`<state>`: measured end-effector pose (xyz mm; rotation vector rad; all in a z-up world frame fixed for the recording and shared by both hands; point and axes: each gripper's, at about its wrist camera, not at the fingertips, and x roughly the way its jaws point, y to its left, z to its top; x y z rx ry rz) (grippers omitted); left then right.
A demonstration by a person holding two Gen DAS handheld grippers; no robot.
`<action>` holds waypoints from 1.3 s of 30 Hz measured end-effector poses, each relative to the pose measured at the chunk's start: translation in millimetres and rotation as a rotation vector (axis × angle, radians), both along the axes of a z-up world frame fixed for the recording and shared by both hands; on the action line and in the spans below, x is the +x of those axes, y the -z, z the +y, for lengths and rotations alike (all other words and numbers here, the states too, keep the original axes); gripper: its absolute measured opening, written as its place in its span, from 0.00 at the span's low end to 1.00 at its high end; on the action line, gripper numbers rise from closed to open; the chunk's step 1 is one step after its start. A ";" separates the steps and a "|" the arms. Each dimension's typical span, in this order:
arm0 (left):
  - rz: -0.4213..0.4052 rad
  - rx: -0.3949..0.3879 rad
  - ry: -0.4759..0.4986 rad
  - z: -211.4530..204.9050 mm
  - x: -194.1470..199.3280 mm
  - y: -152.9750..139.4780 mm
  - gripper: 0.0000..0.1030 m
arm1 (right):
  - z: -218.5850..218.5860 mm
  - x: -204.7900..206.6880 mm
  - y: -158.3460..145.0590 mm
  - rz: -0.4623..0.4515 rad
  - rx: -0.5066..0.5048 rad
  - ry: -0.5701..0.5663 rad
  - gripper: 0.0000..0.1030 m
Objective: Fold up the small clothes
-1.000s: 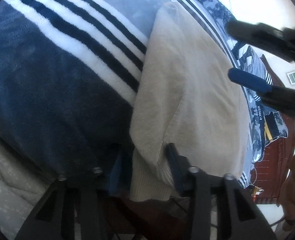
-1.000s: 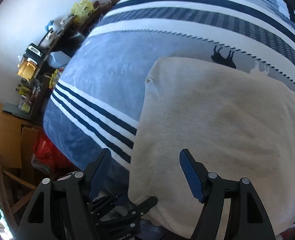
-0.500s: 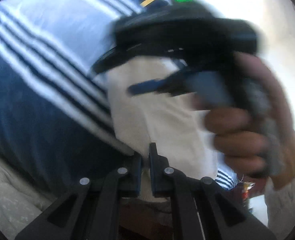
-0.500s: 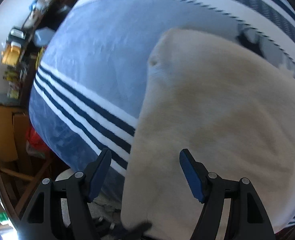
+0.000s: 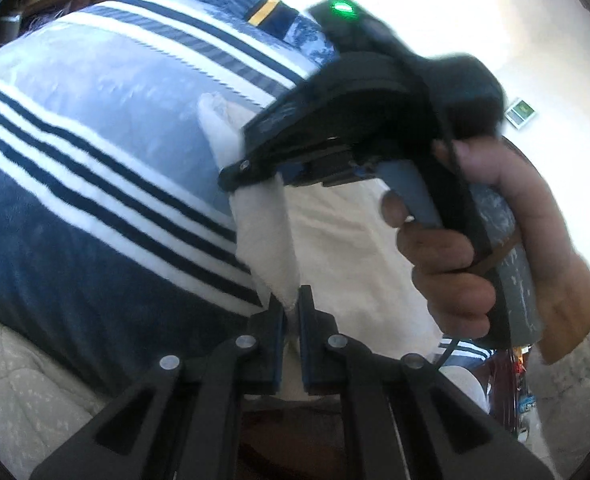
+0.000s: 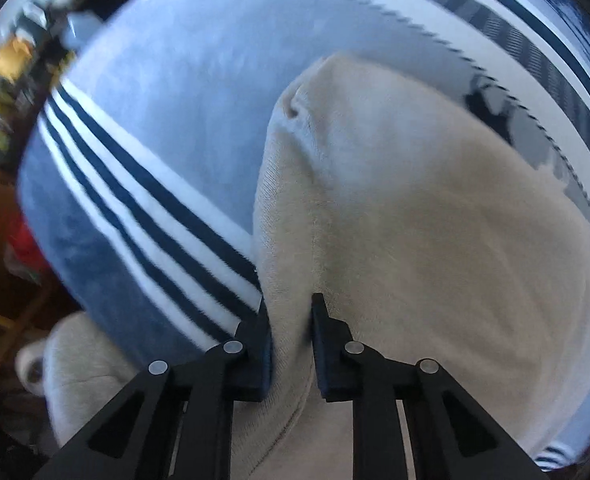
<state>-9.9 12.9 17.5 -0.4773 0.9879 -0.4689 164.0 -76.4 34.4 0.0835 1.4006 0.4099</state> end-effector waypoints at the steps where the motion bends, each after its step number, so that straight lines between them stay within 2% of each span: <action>1: -0.011 0.011 0.009 -3.9 -5.7 -6.2 0.06 | -10.0 -3.8 -5.4 -0.014 0.031 0.020 0.16; 6: -0.090 0.100 0.060 -34.4 -22.2 -46.0 0.06 | -80.7 -33.6 -32.6 -0.089 0.283 0.153 0.15; 8: -0.104 0.127 0.095 -65.2 -27.6 -60.2 0.06 | -106.5 -47.1 -42.9 -0.125 0.385 0.204 0.15; 11: -0.130 0.205 0.158 -104.3 -34.2 -81.1 0.06 | -137.9 -72.1 -56.6 -0.174 0.472 0.260 0.15; 17: -0.172 0.280 0.298 -194.3 -41.1 -104.6 0.06 | -236.3 -118.1 -66.1 -0.268 0.639 0.384 0.15; 22: -0.140 0.302 0.410 -267.6 -37.0 -80.9 0.06 | -309.7 -148.9 -37.2 -0.281 0.712 0.509 0.15; 25: -0.090 0.343 0.479 -312.1 -32.1 -50.1 0.06 | -344.9 -164.9 -10.6 -0.281 0.747 0.576 0.16; 30: -0.022 0.410 0.547 -351.2 -36.5 -0.6 0.06 | -388.2 -180.3 51.9 -0.235 0.817 0.685 0.14; 33: 0.040 0.447 0.542 -361.0 -34.0 24.1 0.06 | -402.2 -184.8 87.5 -0.179 0.853 0.735 0.13; 34: 0.048 0.432 0.531 -360.7 -32.9 24.0 0.06 | -403.7 -185.1 93.2 -0.171 0.865 0.741 0.13; 36: 0.009 0.398 0.520 -363.1 -37.0 12.0 0.06 | -407.7 -182.8 90.2 -0.187 0.888 0.737 0.12; 39: -0.013 0.399 0.530 -372.4 -38.0 4.3 0.06 | -415.9 -187.2 72.2 -0.285 0.871 0.703 0.11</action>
